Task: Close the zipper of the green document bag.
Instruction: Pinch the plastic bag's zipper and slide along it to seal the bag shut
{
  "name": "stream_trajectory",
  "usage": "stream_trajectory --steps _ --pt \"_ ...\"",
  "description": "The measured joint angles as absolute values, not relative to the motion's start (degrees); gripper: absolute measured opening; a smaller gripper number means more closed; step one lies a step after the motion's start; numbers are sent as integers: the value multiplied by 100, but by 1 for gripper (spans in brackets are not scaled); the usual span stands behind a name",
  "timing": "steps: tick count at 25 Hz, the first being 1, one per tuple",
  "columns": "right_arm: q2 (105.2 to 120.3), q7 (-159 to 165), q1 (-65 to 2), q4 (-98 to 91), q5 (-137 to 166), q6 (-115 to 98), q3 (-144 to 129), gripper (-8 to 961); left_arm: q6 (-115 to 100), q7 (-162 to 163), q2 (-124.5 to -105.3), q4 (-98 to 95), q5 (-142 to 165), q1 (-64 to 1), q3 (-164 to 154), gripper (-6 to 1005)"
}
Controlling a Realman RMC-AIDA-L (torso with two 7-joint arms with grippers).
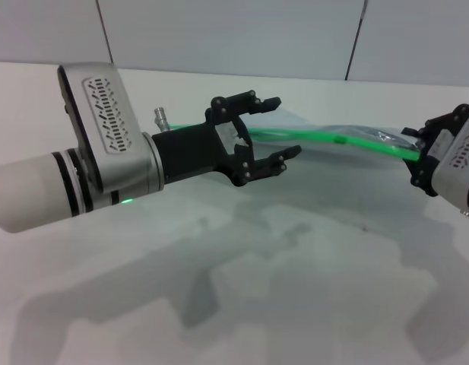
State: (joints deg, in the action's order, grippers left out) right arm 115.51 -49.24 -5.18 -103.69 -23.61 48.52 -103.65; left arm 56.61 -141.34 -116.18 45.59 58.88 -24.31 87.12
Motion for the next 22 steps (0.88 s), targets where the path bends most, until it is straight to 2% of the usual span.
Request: stream_trajectory --steps 22 --pt "11573 -5093 -520 -10610 -2819 5221 -10168 72 5771 -14139 -11632 5786 6722 -2082 8531 691"
